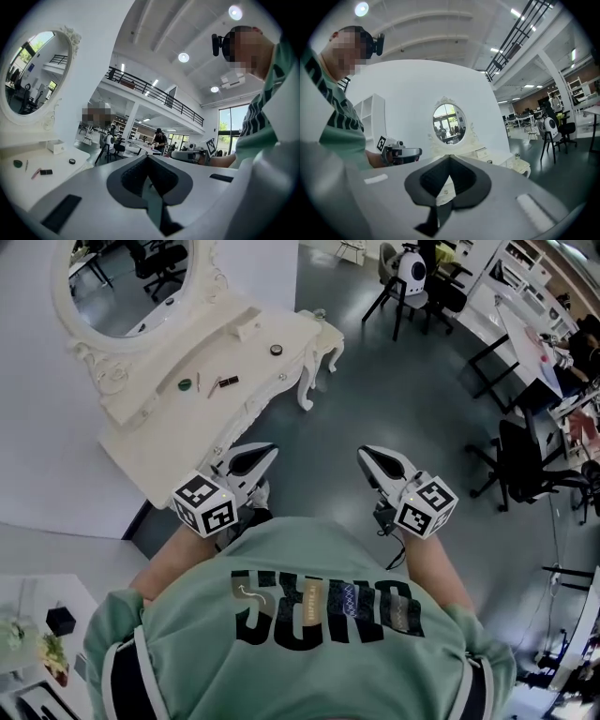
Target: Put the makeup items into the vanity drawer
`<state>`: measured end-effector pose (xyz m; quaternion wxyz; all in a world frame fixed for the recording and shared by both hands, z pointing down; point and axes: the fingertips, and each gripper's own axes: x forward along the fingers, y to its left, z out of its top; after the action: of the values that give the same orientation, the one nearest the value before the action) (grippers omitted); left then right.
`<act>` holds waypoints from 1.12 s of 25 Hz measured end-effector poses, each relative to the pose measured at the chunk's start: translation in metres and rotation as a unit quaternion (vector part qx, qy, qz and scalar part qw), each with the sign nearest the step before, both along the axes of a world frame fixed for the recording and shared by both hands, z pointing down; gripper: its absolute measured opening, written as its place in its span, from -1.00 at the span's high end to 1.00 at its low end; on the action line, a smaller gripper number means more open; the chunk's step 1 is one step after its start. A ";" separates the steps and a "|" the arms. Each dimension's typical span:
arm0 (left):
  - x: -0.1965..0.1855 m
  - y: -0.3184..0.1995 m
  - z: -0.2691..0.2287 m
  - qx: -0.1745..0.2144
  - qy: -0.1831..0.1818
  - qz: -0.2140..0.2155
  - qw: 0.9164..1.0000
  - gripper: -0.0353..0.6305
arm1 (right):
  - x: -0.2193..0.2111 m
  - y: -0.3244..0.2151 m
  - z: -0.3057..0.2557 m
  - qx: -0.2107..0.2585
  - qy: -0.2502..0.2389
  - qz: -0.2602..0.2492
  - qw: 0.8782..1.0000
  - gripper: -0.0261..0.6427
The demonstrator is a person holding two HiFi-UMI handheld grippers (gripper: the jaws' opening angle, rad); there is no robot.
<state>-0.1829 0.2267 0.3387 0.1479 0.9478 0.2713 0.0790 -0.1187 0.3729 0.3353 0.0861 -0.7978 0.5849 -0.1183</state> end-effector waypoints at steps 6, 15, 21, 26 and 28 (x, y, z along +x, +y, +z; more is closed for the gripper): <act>0.133 -0.098 0.012 0.006 0.006 0.047 0.999 0.88 | 0.116 -0.105 -0.006 0.005 0.013 0.033 0.999 0.89; 0.264 -0.169 0.003 -0.007 -0.002 0.077 0.997 0.88 | 0.236 -0.182 -0.014 -0.012 0.006 0.046 0.999 0.89; 0.308 -0.162 0.013 -0.008 -0.012 0.047 0.999 0.88 | 0.300 -0.170 -0.006 -0.014 -0.010 0.031 0.999 0.89; 0.329 -0.155 0.010 -0.011 -0.010 0.004 1.000 0.88 | 0.331 -0.162 -0.012 -0.022 -0.001 -0.004 1.000 0.89; 0.339 -0.151 0.009 -0.017 -0.010 -0.009 1.000 0.88 | 0.339 -0.160 -0.014 -0.035 0.013 -0.024 0.999 0.89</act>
<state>0.1557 0.0753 0.3480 0.1675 0.9466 0.2630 0.0822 0.2205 0.2126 0.3212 0.0479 -0.7877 0.6003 -0.1299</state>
